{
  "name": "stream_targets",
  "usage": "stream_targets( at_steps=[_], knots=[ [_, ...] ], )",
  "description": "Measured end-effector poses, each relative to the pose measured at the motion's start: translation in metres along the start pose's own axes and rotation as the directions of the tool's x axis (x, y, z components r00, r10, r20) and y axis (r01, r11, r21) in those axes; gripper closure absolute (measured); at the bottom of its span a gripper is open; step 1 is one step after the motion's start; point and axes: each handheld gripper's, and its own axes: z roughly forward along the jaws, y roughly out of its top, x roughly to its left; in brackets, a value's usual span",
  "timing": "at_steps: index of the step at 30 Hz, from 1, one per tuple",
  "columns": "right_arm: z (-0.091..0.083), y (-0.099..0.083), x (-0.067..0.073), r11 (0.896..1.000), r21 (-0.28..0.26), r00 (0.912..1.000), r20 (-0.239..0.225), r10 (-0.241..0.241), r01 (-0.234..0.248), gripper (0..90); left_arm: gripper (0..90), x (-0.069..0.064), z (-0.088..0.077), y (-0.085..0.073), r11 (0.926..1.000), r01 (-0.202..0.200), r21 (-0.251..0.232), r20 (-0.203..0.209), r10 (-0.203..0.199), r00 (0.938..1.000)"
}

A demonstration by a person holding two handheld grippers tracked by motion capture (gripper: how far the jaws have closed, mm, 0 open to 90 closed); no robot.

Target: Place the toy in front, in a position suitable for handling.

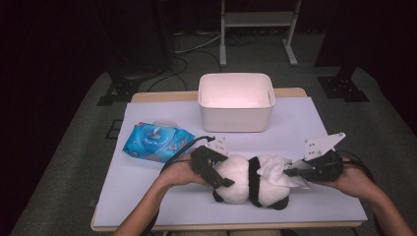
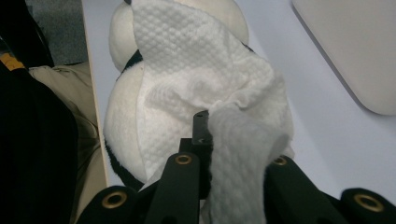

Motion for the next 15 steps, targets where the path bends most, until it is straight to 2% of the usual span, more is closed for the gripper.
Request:
stream_targets(
  at_steps=[8,15],
  knots=[
    [0.008,0.015,-0.002,1.0,0.0,0.9995,-0.018,-0.025,0.025,81.7,14.0,-0.003,0.0,-0.001,0.9995,-0.03,0.013,-0.008,0.03,0.9995],
    [0.023,0.031,-0.003,0.999,-0.001,0.998,-0.041,-0.049,0.049,81.5,14.0,-0.005,0.0,0.0,0.9991,-0.036,0.021,-0.01,0.036,0.9993]
  ],
)
